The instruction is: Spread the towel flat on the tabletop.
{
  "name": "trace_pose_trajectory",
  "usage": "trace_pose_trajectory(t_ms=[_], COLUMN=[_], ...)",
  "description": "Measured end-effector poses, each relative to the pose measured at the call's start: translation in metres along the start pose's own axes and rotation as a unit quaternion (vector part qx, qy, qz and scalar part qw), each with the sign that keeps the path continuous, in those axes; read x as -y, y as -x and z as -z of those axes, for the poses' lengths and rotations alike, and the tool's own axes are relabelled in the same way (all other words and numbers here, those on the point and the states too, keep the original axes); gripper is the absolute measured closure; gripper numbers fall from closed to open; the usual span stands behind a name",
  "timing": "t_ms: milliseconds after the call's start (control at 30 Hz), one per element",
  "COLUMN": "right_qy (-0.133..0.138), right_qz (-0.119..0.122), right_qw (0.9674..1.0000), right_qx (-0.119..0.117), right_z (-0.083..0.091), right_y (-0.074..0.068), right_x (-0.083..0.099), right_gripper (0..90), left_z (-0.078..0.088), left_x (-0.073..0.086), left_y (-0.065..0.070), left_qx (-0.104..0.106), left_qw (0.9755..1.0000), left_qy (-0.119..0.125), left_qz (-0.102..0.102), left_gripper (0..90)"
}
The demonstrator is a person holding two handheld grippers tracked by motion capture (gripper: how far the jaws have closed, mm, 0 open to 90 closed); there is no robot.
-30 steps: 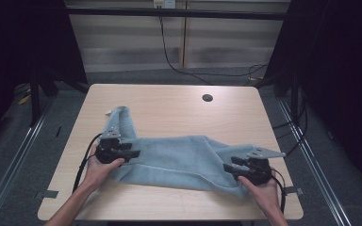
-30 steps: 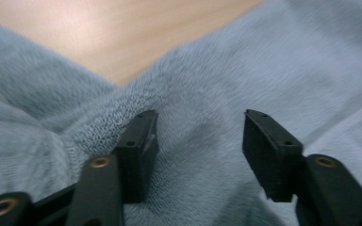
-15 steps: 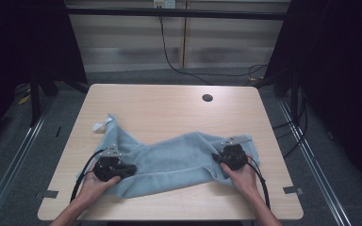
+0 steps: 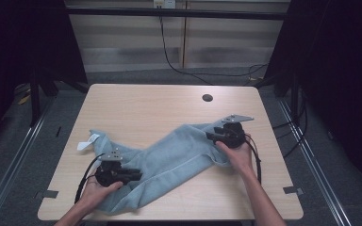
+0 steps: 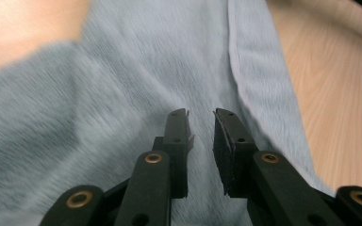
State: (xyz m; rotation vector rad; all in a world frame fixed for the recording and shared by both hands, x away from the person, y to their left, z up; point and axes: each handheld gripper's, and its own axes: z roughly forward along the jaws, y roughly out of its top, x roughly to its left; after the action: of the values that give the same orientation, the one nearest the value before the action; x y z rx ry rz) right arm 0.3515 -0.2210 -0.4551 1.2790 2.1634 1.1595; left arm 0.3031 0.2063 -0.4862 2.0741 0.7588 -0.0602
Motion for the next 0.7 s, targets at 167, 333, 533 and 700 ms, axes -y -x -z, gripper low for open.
trace_pose_trajectory(t_ms=[167,333,533,700], right_qy=[-0.031,-0.087,-0.055,-0.014], right_qz=[-0.007,-0.003,-0.007,-0.031], right_qw=[0.9988,0.9957,0.9962,0.9973], right_qx=[0.038,0.032,0.068,0.065], right_z=[0.029,0.018,0.028,0.057], right_y=[0.013,0.008,0.014,0.027], right_x=[0.022,0.056,0.054,0.057], right_gripper=[51.9,50.7,79.3,78.3], left_z=[-0.001,-0.014,-0.020,-0.015], left_x=[-0.017,-0.025,-0.014,-0.006], left_y=[-0.014,-0.037,-0.037,-0.031], left_qx=[-0.025,-0.057,-0.070,-0.067], left_qw=[0.9996,0.9980,0.9972,0.9974], left_qy=[0.015,0.010,-0.022,-0.025], left_qz=[0.004,0.024,0.010,0.011], left_gripper=[72.3,68.7,72.2,73.1])
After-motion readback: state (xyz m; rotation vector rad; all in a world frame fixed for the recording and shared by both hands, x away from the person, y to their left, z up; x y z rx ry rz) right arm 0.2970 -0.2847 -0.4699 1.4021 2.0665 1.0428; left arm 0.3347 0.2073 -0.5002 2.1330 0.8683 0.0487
